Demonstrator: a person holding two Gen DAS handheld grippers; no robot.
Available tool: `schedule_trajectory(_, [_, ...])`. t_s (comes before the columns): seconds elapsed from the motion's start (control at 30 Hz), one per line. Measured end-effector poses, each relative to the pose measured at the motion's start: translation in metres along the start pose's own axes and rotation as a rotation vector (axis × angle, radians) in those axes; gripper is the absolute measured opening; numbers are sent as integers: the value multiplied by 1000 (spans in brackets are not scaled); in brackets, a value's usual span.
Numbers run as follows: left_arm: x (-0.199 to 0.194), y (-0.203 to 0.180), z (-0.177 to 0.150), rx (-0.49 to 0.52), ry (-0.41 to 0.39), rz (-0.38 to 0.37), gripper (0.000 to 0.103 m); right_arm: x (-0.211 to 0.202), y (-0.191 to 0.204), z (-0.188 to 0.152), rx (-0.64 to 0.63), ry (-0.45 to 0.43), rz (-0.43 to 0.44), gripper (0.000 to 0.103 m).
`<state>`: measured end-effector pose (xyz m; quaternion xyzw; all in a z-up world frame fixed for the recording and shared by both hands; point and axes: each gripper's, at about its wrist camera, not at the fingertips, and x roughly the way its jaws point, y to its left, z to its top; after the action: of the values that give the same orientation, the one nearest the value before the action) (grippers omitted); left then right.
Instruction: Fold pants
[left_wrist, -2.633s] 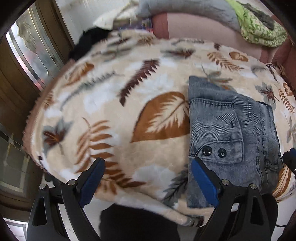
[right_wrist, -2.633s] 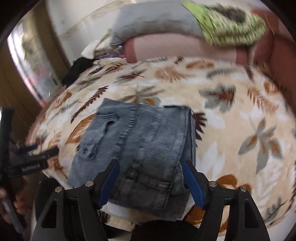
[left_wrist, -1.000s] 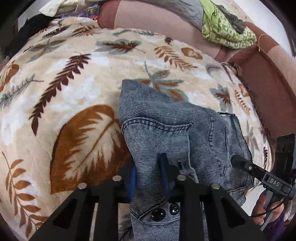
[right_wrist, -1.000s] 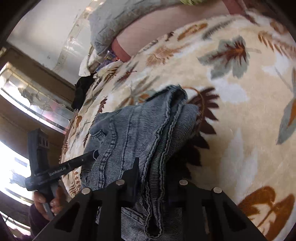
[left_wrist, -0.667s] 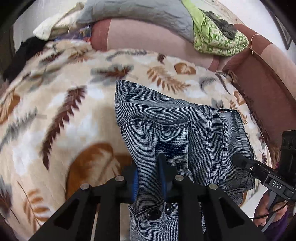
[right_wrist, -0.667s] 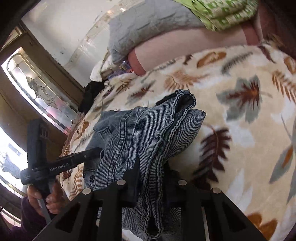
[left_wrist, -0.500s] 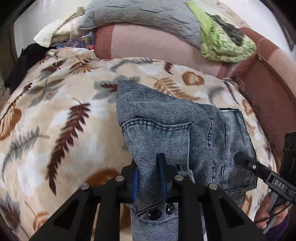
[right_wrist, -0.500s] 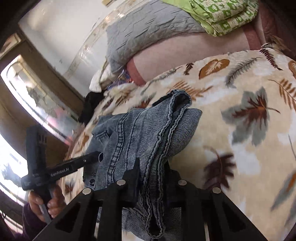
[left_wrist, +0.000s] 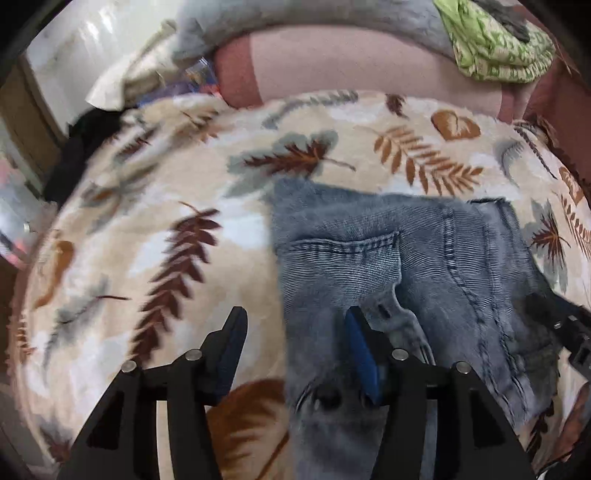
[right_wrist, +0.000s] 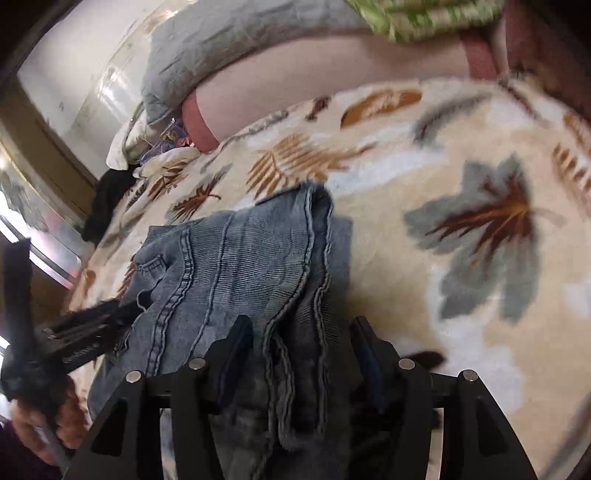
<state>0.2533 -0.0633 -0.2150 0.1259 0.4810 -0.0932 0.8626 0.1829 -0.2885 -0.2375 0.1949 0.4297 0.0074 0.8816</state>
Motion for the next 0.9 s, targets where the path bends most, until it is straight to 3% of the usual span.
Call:
schedule_trajectory(0.03, [-17, 1, -3, 3, -36, 12, 58, -12, 3, -1, -12, -26, 4, 59])
schedule_trajectory(0.1, [-43, 1, -7, 11, -86, 51, 74, -41, 13, -1, -42, -81, 14, 59])
schedule_trajectory(0.17, [-83, 0, -15, 11, -175, 114, 81, -71, 27, -3, -85, -137, 13, 59])
schedule_trajectory(0.37, [-182, 5, -34, -7, -343, 232, 85, -161, 63, -19, -157, -282, 55, 65])
schedule_trajectory(0.43, [-212, 9, -42, -30, -387, 235, 90, -186, 75, -25, -175, -319, 63, 67])
schedule_trajectory(0.6, [-270, 13, -63, -73, -470, 230, 91, -241, 104, -39, -226, -406, 80, 72])
schedule_trajectory(0.9, [-323, 10, -87, -107, -540, 234, 92, -306, 129, -70, -292, -531, 53, 76])
